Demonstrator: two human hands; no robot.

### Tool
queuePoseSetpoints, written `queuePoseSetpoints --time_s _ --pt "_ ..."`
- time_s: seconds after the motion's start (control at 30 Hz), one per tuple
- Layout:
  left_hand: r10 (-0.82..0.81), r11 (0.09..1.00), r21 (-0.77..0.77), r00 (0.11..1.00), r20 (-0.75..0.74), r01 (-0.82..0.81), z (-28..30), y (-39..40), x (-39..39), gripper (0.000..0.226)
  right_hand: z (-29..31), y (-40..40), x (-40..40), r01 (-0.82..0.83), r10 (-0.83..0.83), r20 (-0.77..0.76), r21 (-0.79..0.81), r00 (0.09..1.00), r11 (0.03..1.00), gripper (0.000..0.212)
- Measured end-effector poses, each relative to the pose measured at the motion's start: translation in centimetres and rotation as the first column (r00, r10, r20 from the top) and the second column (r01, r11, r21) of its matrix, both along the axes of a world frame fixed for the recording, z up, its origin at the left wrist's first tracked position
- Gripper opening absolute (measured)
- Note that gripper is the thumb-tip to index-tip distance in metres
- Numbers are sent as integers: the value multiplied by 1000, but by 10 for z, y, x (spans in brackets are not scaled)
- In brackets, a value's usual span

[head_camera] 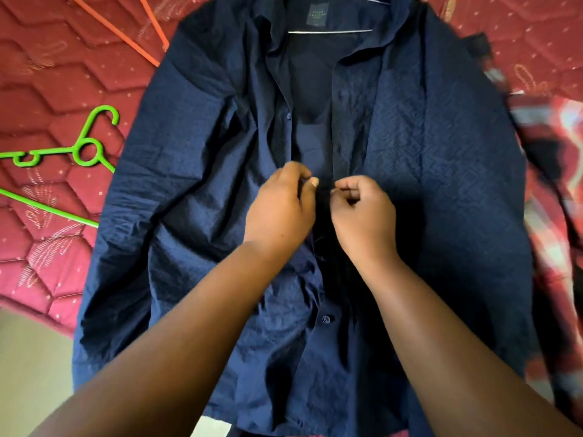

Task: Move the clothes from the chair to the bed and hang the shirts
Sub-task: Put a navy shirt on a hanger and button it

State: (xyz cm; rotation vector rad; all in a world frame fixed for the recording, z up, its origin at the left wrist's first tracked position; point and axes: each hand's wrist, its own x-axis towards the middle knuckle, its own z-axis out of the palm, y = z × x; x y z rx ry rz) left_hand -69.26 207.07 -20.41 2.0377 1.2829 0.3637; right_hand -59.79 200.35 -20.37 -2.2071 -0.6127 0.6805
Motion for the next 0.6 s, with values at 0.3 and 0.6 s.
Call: queuePoseSetpoints --time_s 0.3,0.6 --pt "176 917 -330 970 -169 -224 -22 46 -13 18 -5 17 4 -216 254 12 -490 967 845 36" --pt "-41 976 -216 964 -262 -17 -33 48 -16 31 -10 -13 19 126 -150 -428 -84 891 989 16"
